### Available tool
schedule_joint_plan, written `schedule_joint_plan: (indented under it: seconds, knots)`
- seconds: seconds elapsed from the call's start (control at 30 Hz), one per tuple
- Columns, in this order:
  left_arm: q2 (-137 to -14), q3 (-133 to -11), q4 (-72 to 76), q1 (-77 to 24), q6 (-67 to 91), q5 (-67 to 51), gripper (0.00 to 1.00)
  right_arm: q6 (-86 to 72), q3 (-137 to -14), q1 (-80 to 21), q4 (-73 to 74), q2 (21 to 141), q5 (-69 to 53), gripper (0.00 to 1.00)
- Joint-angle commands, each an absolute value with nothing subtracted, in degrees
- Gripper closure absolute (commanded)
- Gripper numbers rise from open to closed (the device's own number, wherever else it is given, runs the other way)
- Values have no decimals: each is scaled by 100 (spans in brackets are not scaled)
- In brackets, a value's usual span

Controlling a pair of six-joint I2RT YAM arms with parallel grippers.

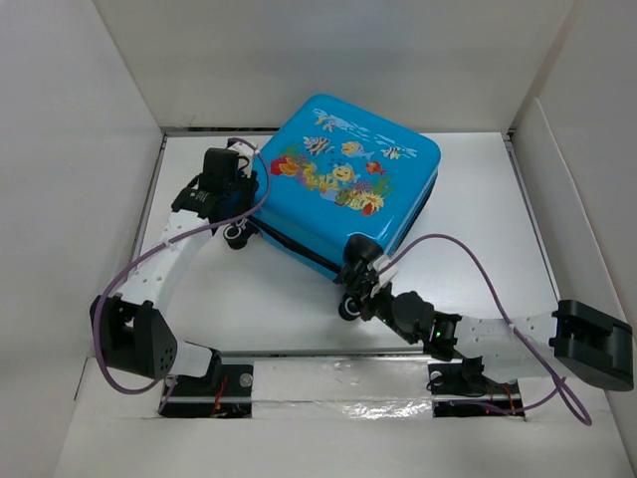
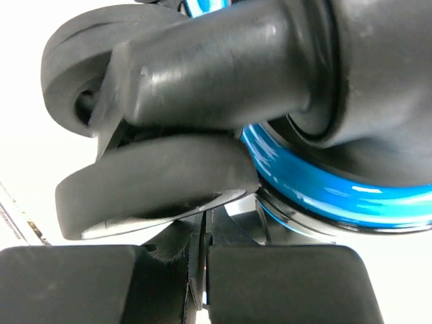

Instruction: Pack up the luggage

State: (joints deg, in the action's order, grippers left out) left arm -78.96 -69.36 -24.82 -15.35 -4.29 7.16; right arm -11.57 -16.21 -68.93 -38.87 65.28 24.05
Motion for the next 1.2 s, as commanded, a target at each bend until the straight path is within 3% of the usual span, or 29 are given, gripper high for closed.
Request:
schedule_joint_plan:
  seconds: [0.0,0.03,0.4,0.67,0.8,0.93,1.17]
  knots:
    - [-7981,-6698,-2461,-1564,369,-86,90,-1222,-1661,-7005,-4500,6320,1740,100]
    - [-7963,-6549,-2409,-1564,465,-297,100,-1230,-1652,-7005,-4483,6276,1749,100]
    - [-7479,-5221,-820,-2372,1546,-1503,100,-1380,-1635,-6838,-3121,4905,2055,100]
    - [-8085,-5256,807,-4226,2697,-1863,100,-1660,-1889,-6653,-2004,4210,3013,100]
    - [-8200,-5221,1816,-4456,3181,-2258,100,-1820,-1907,-6592,-2328,4516,3349,100]
    - [-7867,-4651,2592,-4456,3717,-2426,100,-1863,-2249,-6592,-3048,5796,3147,100]
    - [-6788,-3570,2777,-4238,3788,-1968,100,-958,-3935,-6592,-3289,7687,1846,100]
